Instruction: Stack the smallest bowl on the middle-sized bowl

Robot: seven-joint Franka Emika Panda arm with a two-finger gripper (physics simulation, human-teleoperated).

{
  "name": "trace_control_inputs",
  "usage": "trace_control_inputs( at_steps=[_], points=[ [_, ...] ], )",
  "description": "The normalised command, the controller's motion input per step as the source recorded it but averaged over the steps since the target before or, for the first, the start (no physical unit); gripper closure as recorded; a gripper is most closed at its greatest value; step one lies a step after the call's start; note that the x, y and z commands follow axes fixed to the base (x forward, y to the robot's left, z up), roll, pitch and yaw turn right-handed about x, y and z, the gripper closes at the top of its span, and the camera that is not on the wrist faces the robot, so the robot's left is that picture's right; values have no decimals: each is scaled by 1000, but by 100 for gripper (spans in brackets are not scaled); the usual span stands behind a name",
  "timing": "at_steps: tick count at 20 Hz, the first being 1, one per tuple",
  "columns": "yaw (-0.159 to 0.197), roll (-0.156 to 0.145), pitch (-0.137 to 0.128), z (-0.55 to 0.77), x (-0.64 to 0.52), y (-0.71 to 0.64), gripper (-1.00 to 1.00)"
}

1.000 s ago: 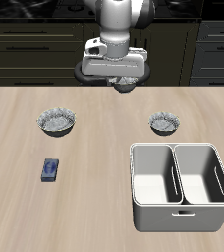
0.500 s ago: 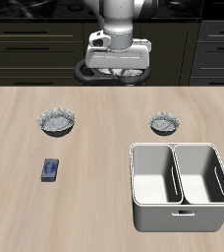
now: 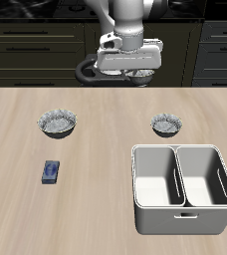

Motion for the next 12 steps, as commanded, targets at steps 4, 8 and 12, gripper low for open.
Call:
trace_control_inputs(
  at_steps=[4, 8, 12],
  points=[
    [-4, 50, 11, -43, -3, 416, 100],
    [1, 47, 14, -76, -3, 344, 100],
    [-15, 22, -11, 52, 3, 345, 100]
  ],
)
